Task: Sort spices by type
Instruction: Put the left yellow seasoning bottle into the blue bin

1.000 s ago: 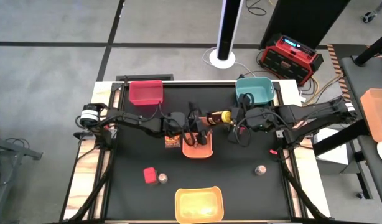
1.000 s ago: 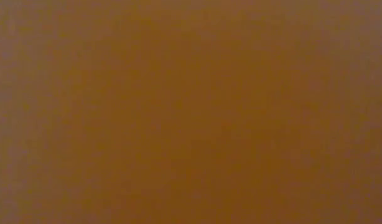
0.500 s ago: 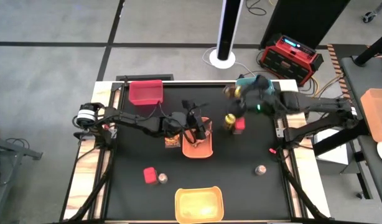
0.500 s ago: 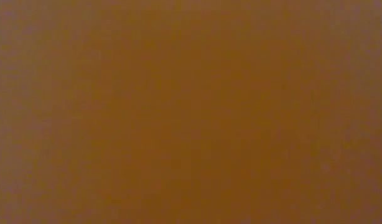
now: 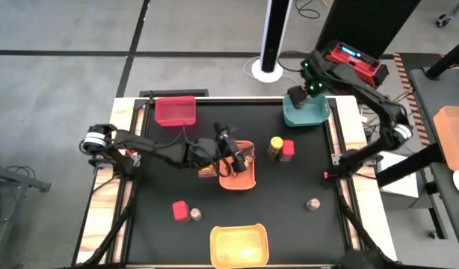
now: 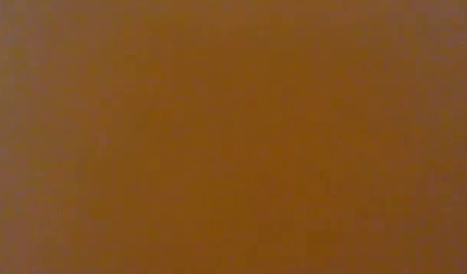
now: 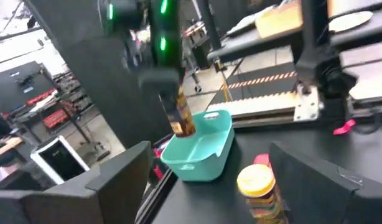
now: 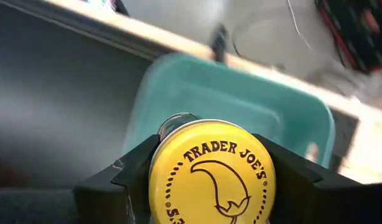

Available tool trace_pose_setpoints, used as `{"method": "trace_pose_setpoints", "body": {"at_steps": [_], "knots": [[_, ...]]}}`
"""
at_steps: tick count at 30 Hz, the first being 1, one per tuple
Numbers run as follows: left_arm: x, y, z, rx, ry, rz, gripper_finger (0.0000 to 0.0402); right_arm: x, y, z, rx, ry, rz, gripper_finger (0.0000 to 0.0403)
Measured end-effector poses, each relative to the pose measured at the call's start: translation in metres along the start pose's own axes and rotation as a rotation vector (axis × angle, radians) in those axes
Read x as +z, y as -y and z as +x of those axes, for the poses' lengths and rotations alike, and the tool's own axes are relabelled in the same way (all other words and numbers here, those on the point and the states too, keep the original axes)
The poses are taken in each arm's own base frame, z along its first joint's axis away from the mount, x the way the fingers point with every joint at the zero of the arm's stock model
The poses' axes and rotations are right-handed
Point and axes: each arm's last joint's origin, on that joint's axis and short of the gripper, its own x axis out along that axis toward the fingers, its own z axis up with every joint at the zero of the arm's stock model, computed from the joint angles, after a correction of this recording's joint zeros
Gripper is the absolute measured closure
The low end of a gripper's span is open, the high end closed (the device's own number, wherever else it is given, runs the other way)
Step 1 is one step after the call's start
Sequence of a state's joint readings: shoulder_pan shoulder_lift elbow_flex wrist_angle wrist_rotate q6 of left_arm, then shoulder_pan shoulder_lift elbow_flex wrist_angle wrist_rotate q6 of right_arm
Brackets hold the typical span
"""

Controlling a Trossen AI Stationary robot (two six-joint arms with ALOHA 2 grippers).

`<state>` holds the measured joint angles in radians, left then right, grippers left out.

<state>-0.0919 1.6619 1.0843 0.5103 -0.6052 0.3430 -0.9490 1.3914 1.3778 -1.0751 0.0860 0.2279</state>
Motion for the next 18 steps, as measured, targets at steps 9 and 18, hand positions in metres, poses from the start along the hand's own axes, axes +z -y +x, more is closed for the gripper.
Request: {"method": "trace_pose_setpoints", "body": {"at_steps": [9,18], "knots": [[0.003,0.002,-0.004,0.016,-0.005,0.014,0.0093,0.011,0.015,0.042,-0.106,-0.128,0.014,0.0189],[-0.001,0.004,-0.005,0.036,-0.041,0.036,0.0092,0.015,0.013,0.061,-0.100,-0.105,0.003,0.0189]]}}
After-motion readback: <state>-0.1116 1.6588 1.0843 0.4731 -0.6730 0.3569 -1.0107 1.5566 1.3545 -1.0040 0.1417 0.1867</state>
